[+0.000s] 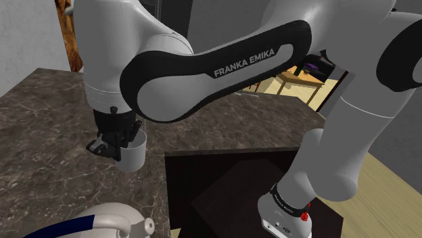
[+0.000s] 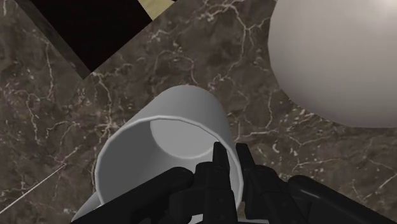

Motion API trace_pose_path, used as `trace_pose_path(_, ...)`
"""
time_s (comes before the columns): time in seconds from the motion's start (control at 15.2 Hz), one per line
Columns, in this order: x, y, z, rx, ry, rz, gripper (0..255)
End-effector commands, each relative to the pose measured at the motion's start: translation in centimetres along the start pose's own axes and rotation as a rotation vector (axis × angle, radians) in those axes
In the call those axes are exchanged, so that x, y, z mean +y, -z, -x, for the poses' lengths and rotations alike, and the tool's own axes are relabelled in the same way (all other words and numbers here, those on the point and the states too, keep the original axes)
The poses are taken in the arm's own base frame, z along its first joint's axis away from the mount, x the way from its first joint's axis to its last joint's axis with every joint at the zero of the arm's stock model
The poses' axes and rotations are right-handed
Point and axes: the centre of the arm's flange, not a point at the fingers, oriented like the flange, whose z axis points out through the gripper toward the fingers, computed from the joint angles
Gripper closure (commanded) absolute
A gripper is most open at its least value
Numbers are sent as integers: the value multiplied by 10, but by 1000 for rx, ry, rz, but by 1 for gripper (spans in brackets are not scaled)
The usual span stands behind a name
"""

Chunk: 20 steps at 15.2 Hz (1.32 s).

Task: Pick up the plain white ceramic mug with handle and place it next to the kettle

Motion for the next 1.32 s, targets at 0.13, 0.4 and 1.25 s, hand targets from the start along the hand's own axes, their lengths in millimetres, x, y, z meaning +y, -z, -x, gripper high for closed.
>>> trace_pose_path(0.13,-1,-21,1,0,0,0,255)
trace_pose_path(0.4,-1,-42,2,0,0,0,255)
trace_pose_path(1.25,-2,-61,3,0,0,0,0)
